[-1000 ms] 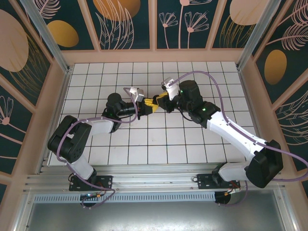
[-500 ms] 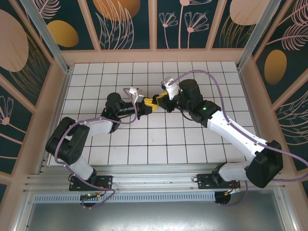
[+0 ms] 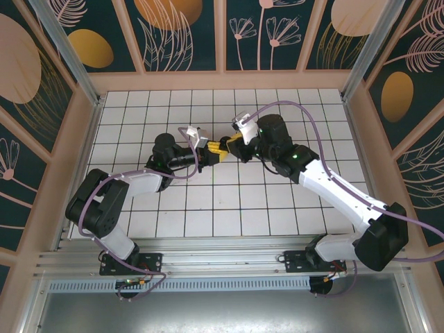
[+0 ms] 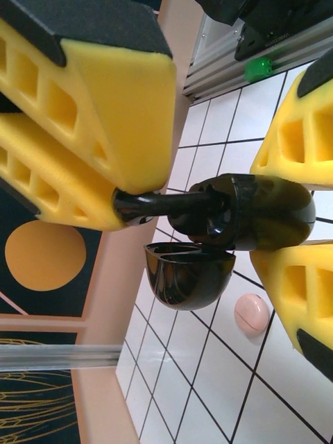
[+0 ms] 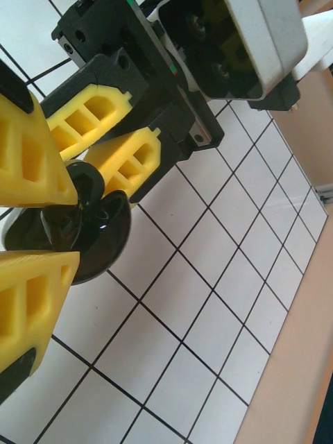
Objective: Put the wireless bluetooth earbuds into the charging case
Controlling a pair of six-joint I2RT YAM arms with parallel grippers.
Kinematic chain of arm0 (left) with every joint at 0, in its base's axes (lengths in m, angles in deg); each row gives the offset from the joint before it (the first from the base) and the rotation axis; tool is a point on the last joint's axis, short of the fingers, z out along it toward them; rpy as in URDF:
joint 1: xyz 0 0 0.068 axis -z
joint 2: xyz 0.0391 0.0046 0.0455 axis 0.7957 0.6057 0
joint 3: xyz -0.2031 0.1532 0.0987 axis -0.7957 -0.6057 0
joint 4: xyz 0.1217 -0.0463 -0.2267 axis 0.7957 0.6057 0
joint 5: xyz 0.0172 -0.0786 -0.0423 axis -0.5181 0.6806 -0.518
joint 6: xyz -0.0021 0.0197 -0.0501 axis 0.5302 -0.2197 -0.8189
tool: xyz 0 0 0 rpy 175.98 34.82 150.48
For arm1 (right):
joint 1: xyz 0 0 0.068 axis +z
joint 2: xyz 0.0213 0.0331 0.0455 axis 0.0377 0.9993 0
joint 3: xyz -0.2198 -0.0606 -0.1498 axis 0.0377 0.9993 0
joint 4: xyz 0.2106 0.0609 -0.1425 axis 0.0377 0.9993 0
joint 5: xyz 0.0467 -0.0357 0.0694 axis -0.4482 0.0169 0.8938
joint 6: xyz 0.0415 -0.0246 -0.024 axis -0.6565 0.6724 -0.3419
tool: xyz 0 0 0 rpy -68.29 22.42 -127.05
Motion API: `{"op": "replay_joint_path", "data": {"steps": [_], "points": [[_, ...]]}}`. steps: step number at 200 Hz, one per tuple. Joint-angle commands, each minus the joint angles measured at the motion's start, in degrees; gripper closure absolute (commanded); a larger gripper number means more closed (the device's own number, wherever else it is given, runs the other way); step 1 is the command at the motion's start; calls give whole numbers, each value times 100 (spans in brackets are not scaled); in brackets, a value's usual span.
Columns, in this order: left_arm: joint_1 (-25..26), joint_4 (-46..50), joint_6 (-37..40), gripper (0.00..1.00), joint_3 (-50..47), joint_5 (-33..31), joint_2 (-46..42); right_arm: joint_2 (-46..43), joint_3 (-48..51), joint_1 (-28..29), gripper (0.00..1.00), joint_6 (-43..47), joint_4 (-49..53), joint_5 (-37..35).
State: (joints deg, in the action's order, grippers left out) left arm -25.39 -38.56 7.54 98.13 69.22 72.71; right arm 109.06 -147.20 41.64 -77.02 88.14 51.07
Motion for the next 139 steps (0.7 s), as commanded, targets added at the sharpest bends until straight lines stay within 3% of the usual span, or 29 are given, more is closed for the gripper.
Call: {"op": "replay_joint_path", "data": {"steps": [1, 139], "points": [[-9, -115, 56, 92, 32, 25, -201, -109, -163, 63, 79, 174, 186, -219], [-8, -205, -27, 92, 80, 53, -270, 30, -217, 112, 74, 304, 349, -7]]}}
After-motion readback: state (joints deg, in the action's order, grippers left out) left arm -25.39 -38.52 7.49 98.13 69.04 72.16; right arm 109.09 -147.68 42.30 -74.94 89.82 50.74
